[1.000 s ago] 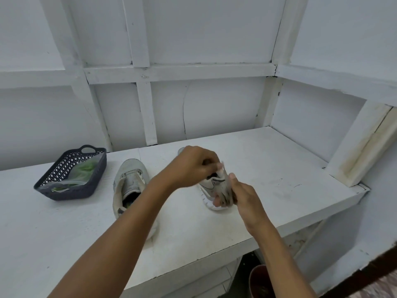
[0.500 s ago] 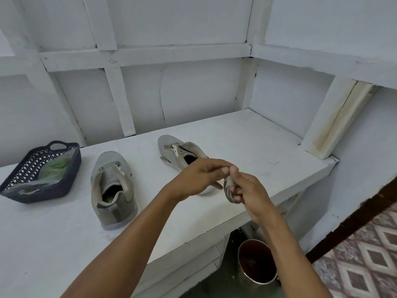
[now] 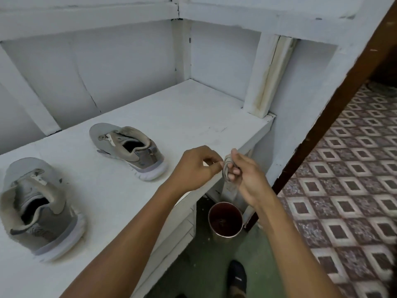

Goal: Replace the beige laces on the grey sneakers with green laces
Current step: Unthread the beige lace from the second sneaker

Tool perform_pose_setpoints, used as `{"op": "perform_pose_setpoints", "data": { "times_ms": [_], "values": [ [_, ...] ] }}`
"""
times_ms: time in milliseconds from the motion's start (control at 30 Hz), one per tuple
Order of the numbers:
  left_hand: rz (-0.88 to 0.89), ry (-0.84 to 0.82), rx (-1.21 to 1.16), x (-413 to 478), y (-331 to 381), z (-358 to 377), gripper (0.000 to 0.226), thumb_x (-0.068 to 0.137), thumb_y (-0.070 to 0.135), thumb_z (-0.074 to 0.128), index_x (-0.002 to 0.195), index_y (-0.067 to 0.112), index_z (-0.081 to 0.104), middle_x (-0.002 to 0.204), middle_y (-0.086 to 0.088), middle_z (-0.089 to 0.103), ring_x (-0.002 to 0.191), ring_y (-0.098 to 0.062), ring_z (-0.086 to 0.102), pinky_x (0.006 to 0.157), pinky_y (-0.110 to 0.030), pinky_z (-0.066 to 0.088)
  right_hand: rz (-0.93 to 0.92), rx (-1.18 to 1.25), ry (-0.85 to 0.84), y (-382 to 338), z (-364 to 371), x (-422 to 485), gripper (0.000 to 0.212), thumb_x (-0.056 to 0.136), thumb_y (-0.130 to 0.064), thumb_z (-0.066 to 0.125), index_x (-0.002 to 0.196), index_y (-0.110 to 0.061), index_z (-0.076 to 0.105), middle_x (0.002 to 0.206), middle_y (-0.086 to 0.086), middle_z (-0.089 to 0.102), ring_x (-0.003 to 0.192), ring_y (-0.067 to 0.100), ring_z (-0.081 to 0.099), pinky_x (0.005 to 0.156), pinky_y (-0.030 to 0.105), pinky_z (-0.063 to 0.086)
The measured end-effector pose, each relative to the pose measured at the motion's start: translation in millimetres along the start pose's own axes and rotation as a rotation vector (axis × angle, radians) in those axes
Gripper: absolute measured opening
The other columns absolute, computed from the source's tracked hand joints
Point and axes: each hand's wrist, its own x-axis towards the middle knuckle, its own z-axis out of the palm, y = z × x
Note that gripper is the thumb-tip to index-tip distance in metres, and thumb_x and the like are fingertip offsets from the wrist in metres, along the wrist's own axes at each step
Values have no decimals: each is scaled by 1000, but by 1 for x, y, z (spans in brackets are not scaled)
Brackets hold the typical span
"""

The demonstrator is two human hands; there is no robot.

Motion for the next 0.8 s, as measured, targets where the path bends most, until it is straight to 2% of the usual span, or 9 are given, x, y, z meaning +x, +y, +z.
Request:
{"op": "perform_pose_setpoints", "data": {
  "times_ms": [100, 167, 233, 267, 367, 467, 600, 700, 800],
  "values": [
    [50, -74, 116, 5, 10, 21, 14, 94, 17, 61, 96, 16, 75, 100, 2, 69, 89, -8, 62, 83, -27, 48, 19, 45, 104, 1, -19, -2, 37, 104, -22, 43, 70, -11, 51, 55, -1, 37, 43, 5, 39, 50, 17, 38],
    [60, -127, 185, 9, 17, 32, 21, 97, 21, 57, 112, 17, 71, 111, 1, 68, 94, -12, 62, 87, -31, 48, 18, 26, 151, 0, -30, -2, 36, 105, -21, 42, 71, -11, 51, 53, -3, 39, 43, 4, 39, 50, 18, 35],
    [33, -188, 155, 14, 22, 39, 40, 97, 24, 56, 137, 20, 54, 125, 4, 62, 101, -11, 60, 89, -27, 47, 20, 28, 180, -1, -39, -2, 33, 105, -21, 43, 76, -11, 54, 54, -4, 42, 42, 2, 39, 49, 16, 37],
    [11, -234, 87, 17, 23, 41, 46, 97, 22, 57, 142, 24, 47, 128, 8, 59, 104, -8, 59, 89, -23, 45, 31, 21, 181, -1, -43, -3, 31, 105, -22, 43, 78, -12, 55, 52, -5, 43, 43, 2, 39, 49, 15, 38],
    [51, -349, -67, 23, 21, 51, 38, 95, 22, 59, 133, 32, 57, 118, 14, 66, 105, 2, 60, 92, -17, 43, 73, -27, 173, -3, -54, -3, 33, 105, -26, 43, 77, -13, 55, 47, -9, 43, 46, 3, 40, 50, 14, 38],
    [64, -286, -28, 31, 19, 64, 35, 98, 29, 60, 133, 28, 61, 119, 5, 69, 106, -6, 63, 93, -23, 45, 99, 32, 166, -4, -63, 1, 30, 105, -24, 41, 83, -12, 57, 47, -8, 45, 48, 4, 38, 49, 16, 37],
    [43, -270, -34, 40, 15, 72, 37, 96, 27, 64, 132, 26, 63, 114, 0, 68, 104, -11, 63, 91, -25, 46, 124, 78, 146, -3, -75, 9, 29, 105, -24, 43, 87, -8, 59, 49, -5, 50, 46, 4, 43, 48, 16, 39],
    [26, -264, -40, 48, 10, 79, 36, 95, 26, 65, 131, 22, 64, 110, -3, 69, 98, -15, 65, 87, -28, 50, 148, 74, 112, -5, -85, 17, 31, 104, -23, 44, 81, -7, 58, 49, -2, 50, 45, 5, 46, 47, 16, 41],
    [-4, -297, -148, 56, 9, 82, 37, 94, 21, 66, 131, 17, 64, 108, -6, 73, 94, -22, 69, 83, -27, 54, 182, 75, 49, -10, -97, 26, 39, 103, -24, 45, 71, -8, 61, 47, -1, 50, 43, 7, 47, 46, 15, 43]
  ]
}}
